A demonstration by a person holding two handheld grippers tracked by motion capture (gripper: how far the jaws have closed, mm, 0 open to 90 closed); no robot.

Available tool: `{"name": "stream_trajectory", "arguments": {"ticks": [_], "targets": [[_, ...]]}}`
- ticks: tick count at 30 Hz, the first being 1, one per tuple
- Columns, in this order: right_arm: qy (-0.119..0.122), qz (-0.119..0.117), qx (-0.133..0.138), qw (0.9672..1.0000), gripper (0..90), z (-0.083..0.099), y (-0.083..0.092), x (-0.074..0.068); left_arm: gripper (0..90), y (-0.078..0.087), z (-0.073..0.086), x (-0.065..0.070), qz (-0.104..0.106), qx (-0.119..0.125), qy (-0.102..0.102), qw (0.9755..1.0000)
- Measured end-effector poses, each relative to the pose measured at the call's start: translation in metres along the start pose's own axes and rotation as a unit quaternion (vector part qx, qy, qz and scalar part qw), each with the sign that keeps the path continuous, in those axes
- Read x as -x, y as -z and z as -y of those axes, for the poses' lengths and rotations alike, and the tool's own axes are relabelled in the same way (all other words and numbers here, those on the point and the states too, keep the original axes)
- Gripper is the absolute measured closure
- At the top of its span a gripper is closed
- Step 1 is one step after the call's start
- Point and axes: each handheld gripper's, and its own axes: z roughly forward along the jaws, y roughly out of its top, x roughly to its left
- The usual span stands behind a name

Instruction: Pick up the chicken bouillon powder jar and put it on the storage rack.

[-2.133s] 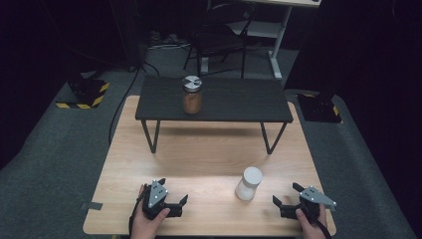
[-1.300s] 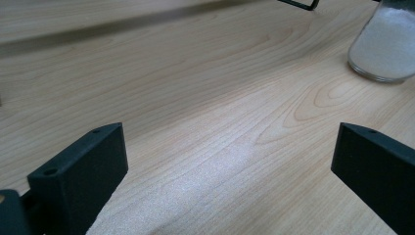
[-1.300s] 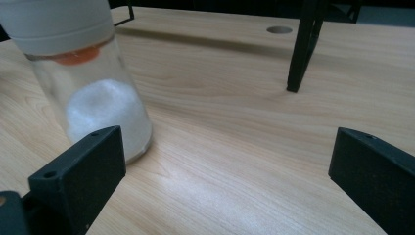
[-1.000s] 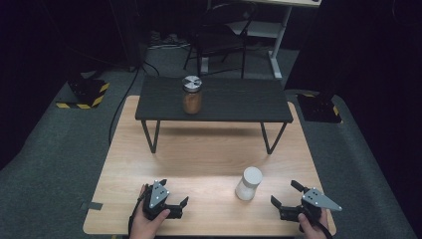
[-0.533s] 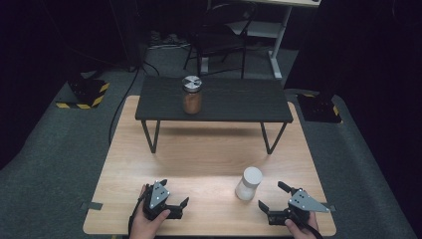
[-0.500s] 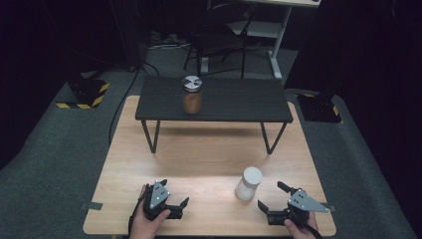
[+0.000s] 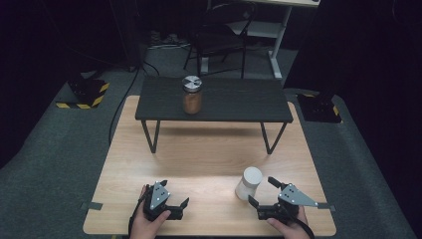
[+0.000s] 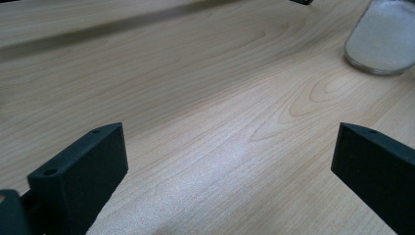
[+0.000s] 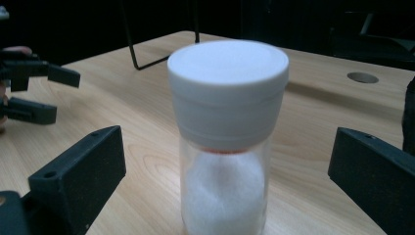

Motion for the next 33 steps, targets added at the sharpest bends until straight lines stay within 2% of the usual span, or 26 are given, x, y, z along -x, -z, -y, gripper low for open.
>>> {"name": "stream_trajectory", "arguments": {"ticks": [7, 12, 17, 20, 23, 33], "targets": [[0.016, 0.007, -0.011, 0.9998, 3.2, -0.012, -0.009, -0.003, 0.5, 0.000, 0.000, 0.000, 0.001, 0.001, 0.000, 1.0000], [0.017, 0.008, -0.008, 0.9998, 14.2, -0.013, -0.016, -0.005, 0.5, 0.000, 0.001, -0.001, 0.003, 0.002, 0.000, 1.0000], [0.014, 0.007, -0.003, 0.9999, 24.1, -0.011, -0.022, -0.007, 0.5, 0.001, 0.001, -0.001, 0.003, 0.002, 0.001, 1.0000], [0.000, 0.013, 0.003, 0.9999, 29.4, -0.008, -0.025, -0.008, 0.5, 0.001, 0.001, -0.001, 0.002, 0.002, 0.002, 1.0000], [-0.005, 0.016, 0.006, 0.9998, 33.1, -0.007, -0.028, -0.008, 0.5, 0.000, 0.000, -0.001, 0.002, -0.001, 0.000, 1.0000], [-0.009, 0.027, 0.006, 0.9996, 33.7, -0.008, -0.032, -0.014, 0.5, -0.001, -0.002, 0.002, 0.001, -0.007, -0.008, 0.9999]]}}
